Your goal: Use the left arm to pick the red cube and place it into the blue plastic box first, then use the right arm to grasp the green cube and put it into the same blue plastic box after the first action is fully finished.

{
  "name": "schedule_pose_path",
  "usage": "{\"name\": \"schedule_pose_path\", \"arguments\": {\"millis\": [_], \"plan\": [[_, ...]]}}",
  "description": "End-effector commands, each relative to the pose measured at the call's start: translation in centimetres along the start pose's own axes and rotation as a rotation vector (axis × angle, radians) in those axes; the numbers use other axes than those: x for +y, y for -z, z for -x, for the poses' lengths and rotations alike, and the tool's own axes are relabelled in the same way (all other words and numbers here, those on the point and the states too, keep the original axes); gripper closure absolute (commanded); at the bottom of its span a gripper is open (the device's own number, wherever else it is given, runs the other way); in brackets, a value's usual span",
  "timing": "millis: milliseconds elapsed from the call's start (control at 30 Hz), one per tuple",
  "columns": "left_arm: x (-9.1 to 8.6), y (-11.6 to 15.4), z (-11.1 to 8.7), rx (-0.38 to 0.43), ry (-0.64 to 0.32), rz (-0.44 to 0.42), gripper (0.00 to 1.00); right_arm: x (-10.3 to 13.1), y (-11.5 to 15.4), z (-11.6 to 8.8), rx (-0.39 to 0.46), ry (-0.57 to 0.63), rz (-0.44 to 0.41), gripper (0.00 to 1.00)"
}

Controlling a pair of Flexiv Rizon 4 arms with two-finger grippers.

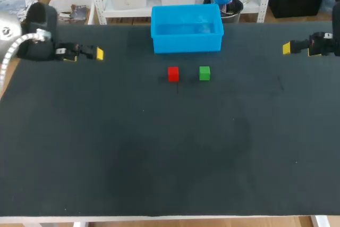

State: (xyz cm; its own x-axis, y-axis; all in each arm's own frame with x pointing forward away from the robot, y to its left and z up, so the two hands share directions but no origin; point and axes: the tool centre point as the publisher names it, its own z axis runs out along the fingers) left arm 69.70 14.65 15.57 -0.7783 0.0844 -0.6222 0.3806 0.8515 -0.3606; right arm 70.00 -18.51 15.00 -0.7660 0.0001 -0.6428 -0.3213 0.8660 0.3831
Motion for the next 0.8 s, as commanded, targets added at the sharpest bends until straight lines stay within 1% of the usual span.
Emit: {"name": "schedule_pose_path", "arguments": {"millis": [33,200,500,633,700,800], "plan": [[-1.8,-1.9,1.5,0.105,0.009,0.122,0.0,0.0,0.0,0.0,0.0,0.0,0.0,0.0],[-2.9,-3.1,1.4,0.146,0.037,0.186,0.0,0.0,0.0,0.0,0.0,0.0,0.0,0.0],[-4.2,-4.8,1.2,0.184,0.086,0.292,0.0,0.0,0.0,0.0,0.0,0.0,0.0,0.0],[-4.7,-5.1,1.4,0.183,0.087,0.299,0.0,0.0,0.0,0.0,0.0,0.0,0.0,0.0],[-4.8,-5.2,1.5,0.188,0.089,0.316,0.0,0.0,0.0,0.0,0.0,0.0,0.0,0.0],[-4.8,-5.3,1.6,0.194,0.09,0.307,0.0,0.0,0.0,0.0,0.0,0.0,0.0,0.0]]}}
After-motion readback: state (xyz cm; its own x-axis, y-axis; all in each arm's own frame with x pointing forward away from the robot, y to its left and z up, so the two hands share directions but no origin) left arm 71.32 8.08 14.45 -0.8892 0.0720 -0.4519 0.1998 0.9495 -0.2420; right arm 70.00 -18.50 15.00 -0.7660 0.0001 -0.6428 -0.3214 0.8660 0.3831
